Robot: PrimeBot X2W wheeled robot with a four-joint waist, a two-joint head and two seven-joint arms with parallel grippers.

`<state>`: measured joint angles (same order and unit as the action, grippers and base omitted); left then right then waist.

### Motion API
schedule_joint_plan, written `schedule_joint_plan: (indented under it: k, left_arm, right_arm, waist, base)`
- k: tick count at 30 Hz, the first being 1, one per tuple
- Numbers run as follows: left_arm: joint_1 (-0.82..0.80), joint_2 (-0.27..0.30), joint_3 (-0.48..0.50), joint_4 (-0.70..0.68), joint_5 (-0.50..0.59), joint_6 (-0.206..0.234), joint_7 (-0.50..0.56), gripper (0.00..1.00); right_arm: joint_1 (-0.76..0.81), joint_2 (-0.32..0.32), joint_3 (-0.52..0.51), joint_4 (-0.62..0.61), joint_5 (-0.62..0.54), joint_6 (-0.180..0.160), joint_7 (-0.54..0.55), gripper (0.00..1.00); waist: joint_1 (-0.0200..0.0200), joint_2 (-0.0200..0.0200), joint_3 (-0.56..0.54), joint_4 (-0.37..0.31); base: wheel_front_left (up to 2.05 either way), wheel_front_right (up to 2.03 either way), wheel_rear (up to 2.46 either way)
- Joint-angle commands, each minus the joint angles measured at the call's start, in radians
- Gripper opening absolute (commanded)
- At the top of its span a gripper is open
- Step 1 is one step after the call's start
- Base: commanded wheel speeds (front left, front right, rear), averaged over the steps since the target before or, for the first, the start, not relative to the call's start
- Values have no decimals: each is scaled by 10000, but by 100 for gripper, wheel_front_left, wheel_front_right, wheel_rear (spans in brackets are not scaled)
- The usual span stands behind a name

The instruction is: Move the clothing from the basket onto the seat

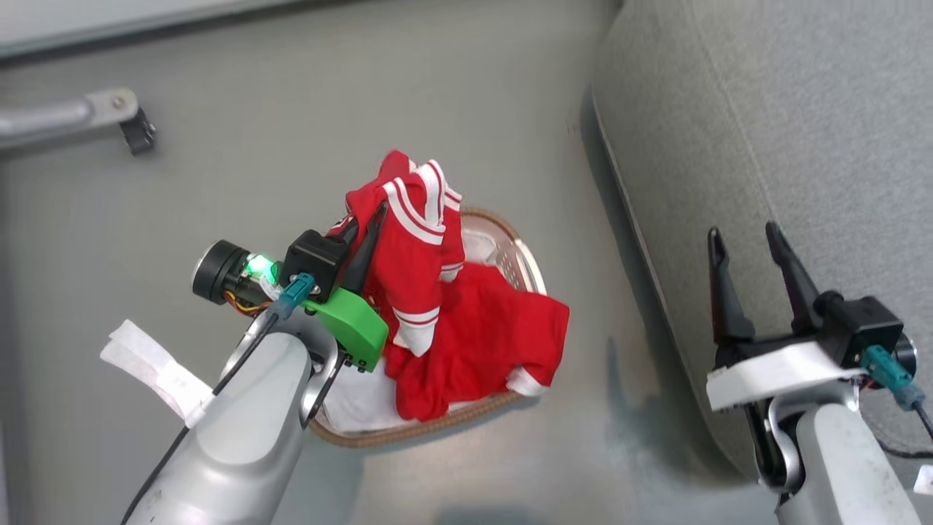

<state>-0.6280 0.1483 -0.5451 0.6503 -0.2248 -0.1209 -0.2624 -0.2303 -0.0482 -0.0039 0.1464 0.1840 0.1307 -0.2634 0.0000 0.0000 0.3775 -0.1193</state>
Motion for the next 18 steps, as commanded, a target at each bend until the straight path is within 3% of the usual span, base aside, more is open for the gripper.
schedule_joint_plan:
  k: [1, 10, 18]
  left_arm:
    - [65, 132, -103, -171, 120, -29, -34, 0]
    - [-982, 833, -589, -1452, -209, -100, 711, 0]
    - [-2012, 1273, -1149, -2463, -637, -103, 1437, 0]
  right_arm:
    - [312, -41, 21, 70, -86, 1, -21, 100]
    - [861, -38, 416, 204, -239, 1, -21, 100]
    - [358, -37, 1142, 209, -393, 1, -21, 100]
  waist:
    - [0, 0, -1786, 424]
    - [0, 0, -3067, 471]
    - [0, 0, -3470, 409]
  base:
    - [0, 0, 0]
    - [0, 0, 0]
    - [0, 0, 0]
